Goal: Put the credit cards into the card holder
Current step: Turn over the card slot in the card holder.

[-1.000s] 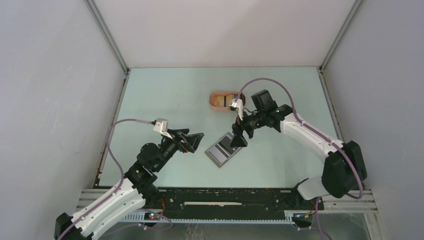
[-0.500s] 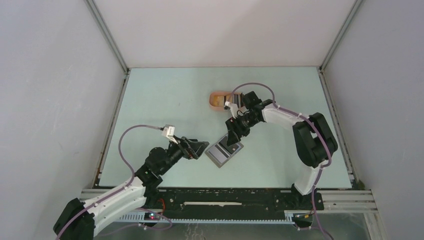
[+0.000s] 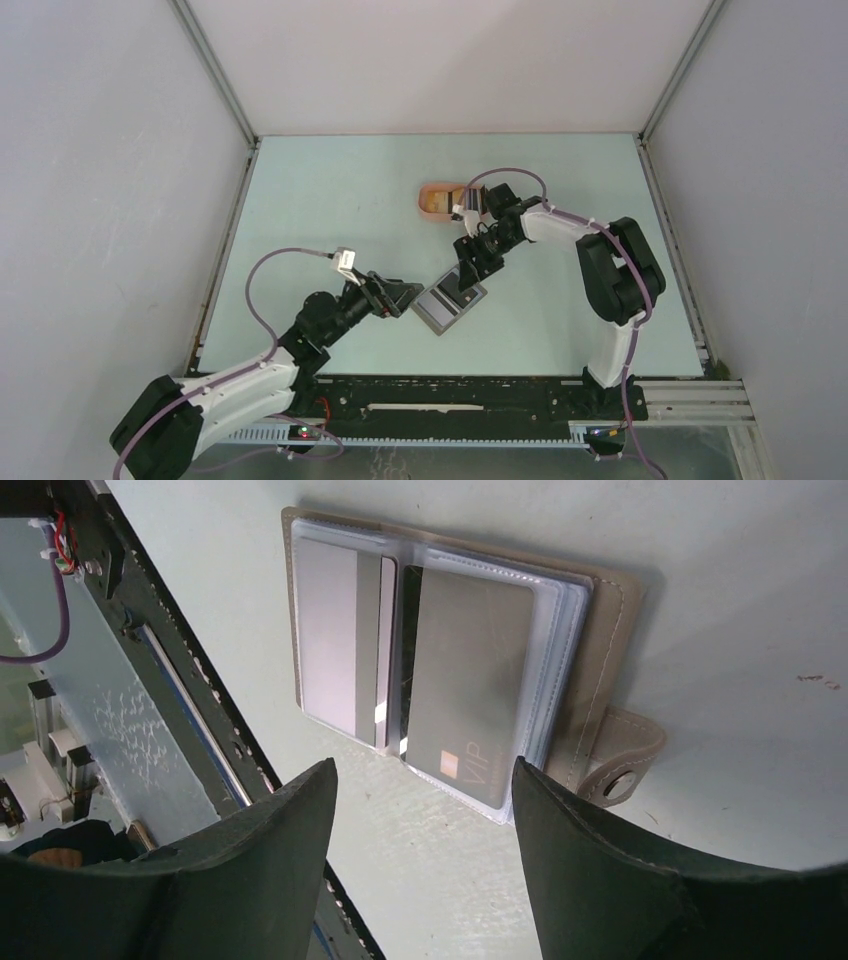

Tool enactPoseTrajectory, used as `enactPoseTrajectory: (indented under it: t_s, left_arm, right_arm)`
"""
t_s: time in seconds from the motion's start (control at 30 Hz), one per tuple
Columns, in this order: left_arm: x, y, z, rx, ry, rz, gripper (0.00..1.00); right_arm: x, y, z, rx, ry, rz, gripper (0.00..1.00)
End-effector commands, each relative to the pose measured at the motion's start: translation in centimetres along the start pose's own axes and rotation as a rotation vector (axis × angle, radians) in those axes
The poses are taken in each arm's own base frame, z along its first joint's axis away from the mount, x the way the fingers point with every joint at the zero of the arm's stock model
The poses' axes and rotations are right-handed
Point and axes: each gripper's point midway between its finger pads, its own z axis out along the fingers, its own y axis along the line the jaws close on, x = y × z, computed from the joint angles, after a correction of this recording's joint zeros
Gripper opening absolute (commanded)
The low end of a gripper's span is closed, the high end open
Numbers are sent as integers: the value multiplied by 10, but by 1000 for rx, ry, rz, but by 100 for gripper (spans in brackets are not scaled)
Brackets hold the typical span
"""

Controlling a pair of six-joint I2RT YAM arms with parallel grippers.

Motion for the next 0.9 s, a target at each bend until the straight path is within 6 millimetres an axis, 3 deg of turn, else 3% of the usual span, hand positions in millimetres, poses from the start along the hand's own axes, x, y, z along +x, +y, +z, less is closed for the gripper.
enactPoseTrajectory:
  t_s: [0.0,0.47,0.87]
  left_arm:
    - [0,-8,1,42,-3,-13,93]
    - [11,-5,8,38,51,-24,92]
    - [22,-3,17,38,97,-45,84]
  right_arm:
    - [-7,-3,-1,4,0,15,73]
    - [-2,-13,4,35,30,30,70]
    - [-1,-10,5,14,36,37,72]
